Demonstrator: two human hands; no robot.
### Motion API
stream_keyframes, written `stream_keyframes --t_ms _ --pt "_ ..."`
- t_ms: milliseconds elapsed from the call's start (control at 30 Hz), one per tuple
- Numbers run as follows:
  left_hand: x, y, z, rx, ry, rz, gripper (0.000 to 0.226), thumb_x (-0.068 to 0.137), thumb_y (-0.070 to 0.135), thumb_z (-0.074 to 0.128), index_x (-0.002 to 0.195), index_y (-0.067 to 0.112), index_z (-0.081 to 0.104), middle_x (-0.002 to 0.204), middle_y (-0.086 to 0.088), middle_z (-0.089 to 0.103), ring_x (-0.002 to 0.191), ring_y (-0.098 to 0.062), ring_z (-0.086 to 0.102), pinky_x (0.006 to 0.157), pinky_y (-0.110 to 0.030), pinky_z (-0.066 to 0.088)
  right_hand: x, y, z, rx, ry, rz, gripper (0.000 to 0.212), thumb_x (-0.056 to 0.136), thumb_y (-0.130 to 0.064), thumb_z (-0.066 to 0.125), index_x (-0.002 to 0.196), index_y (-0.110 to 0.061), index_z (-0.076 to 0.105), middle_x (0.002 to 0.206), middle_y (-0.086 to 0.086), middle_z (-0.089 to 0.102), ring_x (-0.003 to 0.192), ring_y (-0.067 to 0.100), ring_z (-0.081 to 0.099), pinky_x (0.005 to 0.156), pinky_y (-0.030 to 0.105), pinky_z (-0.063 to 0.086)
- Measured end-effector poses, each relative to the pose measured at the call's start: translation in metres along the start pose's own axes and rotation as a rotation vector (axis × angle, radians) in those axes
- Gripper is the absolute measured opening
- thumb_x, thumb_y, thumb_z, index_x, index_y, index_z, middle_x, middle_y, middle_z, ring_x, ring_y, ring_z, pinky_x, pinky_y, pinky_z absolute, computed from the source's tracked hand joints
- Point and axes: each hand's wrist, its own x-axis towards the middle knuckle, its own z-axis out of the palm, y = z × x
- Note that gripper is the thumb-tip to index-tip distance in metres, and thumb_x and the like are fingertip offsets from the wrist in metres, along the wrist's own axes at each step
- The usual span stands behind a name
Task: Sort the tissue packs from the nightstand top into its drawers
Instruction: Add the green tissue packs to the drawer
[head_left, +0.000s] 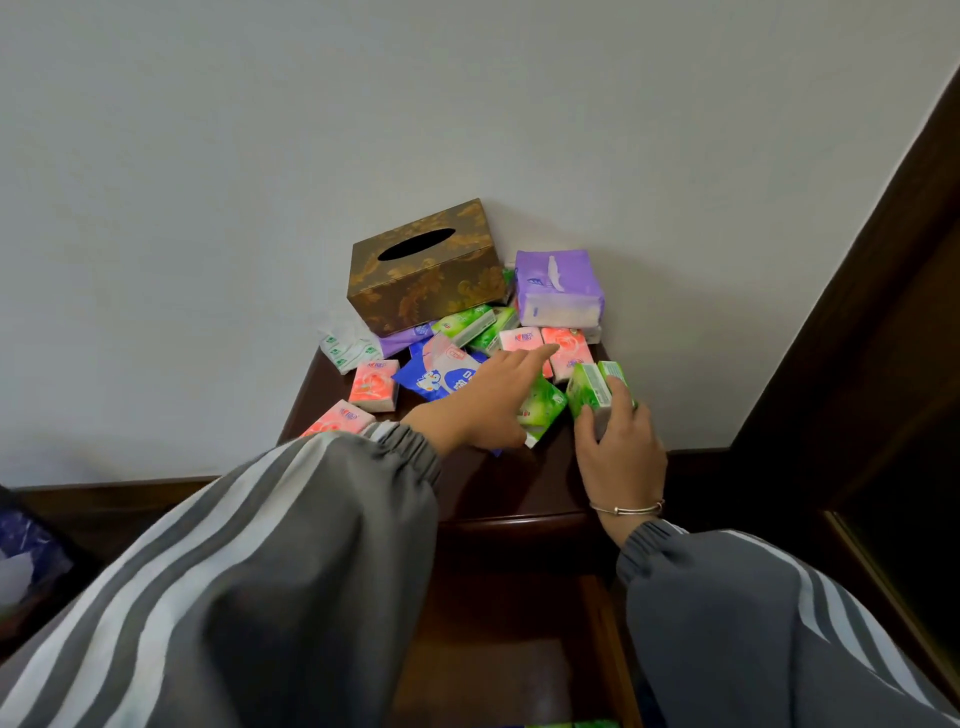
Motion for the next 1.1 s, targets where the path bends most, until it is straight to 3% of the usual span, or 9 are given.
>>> stream_keyframes --t_ms 167,267,433,633,733,833,900,1000,1100 --pt "0.022 -0.002 0.004 0.310 -0.180 0.054 0.096 0.069 0.035 0.080 0.146 0.014 0.026 0.145 -0.008 0.032 0.131 -0.029 0.031 0.108 -0.040 0.031 0.001 0.001 0.000 -0.016 0.029 0.011 0.046 0.088 -0.030 0.055 0.130 -0.013 0.049 0.093 0.016 0.060 0.076 0.031 0.059 0.059 0.030 0.038" --pt "0.029 -0.001 0.011 0.365 -0.229 0.021 0.088 0.068 0.034 0.079 0.140 0.016 0.032 0.140 -0.008 0.035 0.125 -0.030 0.036 0.103 -0.044 0.034 0.000 0.001 -0.001 -0.013 0.062 0.012 0.045 0.087 -0.028 0.057 0.129 -0.011 0.051 0.090 0.015 0.060 0.074 0.030 0.059 0.060 0.027 0.033" --pt "0.033 -0.001 0.017 0.372 -0.165 0.021 0.085 0.066 0.033 0.077 0.138 0.017 0.033 0.132 -0.008 0.043 0.120 -0.029 0.039 0.099 -0.044 0.033 0.001 0.001 -0.001 0.024 0.091 0.000 0.044 0.086 -0.024 0.058 0.127 -0.009 0.052 0.089 0.015 0.060 0.072 0.030 0.059 0.057 0.028 0.037" --pt "0.022 -0.008 0.011 0.417 0.037 0.054 0.086 0.065 0.049 0.073 0.138 0.020 0.036 0.129 -0.004 0.044 0.117 -0.026 0.040 0.097 -0.040 0.033 0.001 0.004 0.003 0.033 0.148 -0.003 0.045 0.085 -0.023 0.058 0.127 -0.009 0.052 0.091 0.016 0.060 0.073 0.032 0.059 0.058 0.026 0.036" --pt "-0.001 -0.008 -0.002 0.280 0.193 0.015 0.088 0.068 0.053 0.070 0.143 0.024 0.033 0.131 -0.006 0.043 0.121 -0.028 0.039 0.099 -0.041 0.031 0.002 0.003 0.003 0.079 0.162 0.007 0.047 0.085 -0.024 0.055 0.130 -0.010 0.051 0.094 0.018 0.059 0.077 0.036 0.059 0.058 0.036 0.046" --pt "-0.044 -0.002 -0.016 0.054 0.423 -0.055 0.089 0.069 0.054 0.071 0.145 0.028 0.033 0.124 -0.007 0.046 0.115 -0.027 0.044 0.097 -0.038 0.034 0.003 0.004 0.000 0.163 0.164 0.009 0.047 0.086 -0.024 0.054 0.131 -0.010 0.051 0.093 0.018 0.057 0.078 0.037 0.058 0.063 0.039 0.047" --pt "-0.082 0.001 -0.020 -0.102 0.534 -0.105 0.089 0.069 0.054 0.072 0.146 0.034 0.030 0.117 -0.004 0.045 0.109 -0.020 0.043 0.094 -0.032 0.036 0.002 0.002 -0.005 0.291 0.178 0.021 0.046 0.086 -0.019 0.057 0.129 -0.007 0.053 0.097 0.019 0.059 0.082 0.035 0.058 0.071 0.035 0.044" --pt "-0.145 0.001 -0.014 -0.305 0.561 -0.172 0.083 0.068 0.056 0.070 0.141 0.042 0.033 0.115 0.003 0.041 0.109 -0.009 0.043 0.097 -0.015 0.033 -0.004 -0.002 -0.022 0.496 0.228 0.092 0.041 0.085 -0.012 0.058 0.125 -0.003 0.054 0.109 0.018 0.062 0.088 0.030 0.059 0.077 0.023 0.042" --pt "-0.202 -0.003 0.008 -0.461 0.515 -0.251 0.075 0.065 0.055 0.074 0.132 0.045 0.040 0.118 0.010 0.044 0.107 0.006 0.046 0.092 0.001 0.029 -0.028 -0.010 -0.053 0.729 0.227 0.182 0.037 0.086 -0.013 0.056 0.123 -0.007 0.055 0.108 0.007 0.062 0.081 0.004 0.058 0.073 0.007 0.043"
